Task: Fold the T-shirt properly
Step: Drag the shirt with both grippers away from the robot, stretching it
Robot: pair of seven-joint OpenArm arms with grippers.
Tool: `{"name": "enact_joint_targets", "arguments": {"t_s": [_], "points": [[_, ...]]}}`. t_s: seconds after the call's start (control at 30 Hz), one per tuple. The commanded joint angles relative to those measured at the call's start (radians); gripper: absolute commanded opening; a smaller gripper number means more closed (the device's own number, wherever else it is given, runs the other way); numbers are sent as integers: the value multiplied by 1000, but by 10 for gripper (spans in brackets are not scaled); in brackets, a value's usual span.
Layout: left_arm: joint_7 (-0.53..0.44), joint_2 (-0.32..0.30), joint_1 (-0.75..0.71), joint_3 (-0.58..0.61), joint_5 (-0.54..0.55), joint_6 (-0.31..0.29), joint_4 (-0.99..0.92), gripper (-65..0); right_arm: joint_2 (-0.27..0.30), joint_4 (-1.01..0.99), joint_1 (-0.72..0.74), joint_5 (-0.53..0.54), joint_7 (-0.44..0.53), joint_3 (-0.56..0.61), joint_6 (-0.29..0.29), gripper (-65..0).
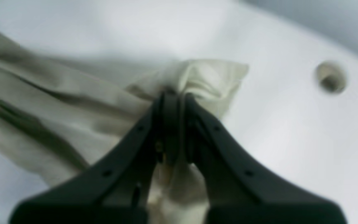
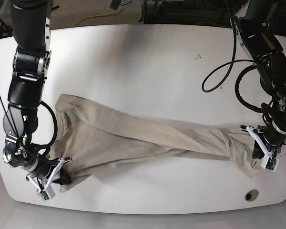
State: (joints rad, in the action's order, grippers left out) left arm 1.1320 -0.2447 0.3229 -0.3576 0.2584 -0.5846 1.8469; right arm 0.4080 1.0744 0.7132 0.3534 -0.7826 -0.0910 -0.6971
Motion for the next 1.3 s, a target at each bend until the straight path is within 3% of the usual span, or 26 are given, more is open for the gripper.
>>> {"name": "enact_joint_targets", "arguments": {"t_s": [0.0, 0.13, 0.3, 0.37, 0.53, 0.67, 0.93, 1.27], "points": [[7, -14, 65, -4, 6, 1, 46, -649, 27, 42, 92, 20, -8, -5, -1, -650], [26, -20, 146, -10, 3, 1, 75, -649, 44, 56, 194, 20, -44, -5, -1, -650], [27, -63, 252, -53, 3, -1, 78, -649, 48, 51, 306, 19, -82, -2, -1, -650], [46, -91, 298, -53, 5, -1, 76, -649, 76, 54, 345, 22, -97, 1, -1, -650], [64, -140, 356, -54, 5, -1, 76, -649, 85, 56, 375, 28, -116, -2, -1, -650], [64, -144, 354, -54, 6, -4, 78, -649, 88, 56, 363, 28, -117, -5, -1, -650], [64, -144, 293, -59, 6, -4, 79, -649, 101, 119, 199, 29, -142, -66, -1, -650], [64, -141, 89, -93, 8, -5, 152, -649, 90, 264, -85, 31, -174, -197, -1, -650]]}}
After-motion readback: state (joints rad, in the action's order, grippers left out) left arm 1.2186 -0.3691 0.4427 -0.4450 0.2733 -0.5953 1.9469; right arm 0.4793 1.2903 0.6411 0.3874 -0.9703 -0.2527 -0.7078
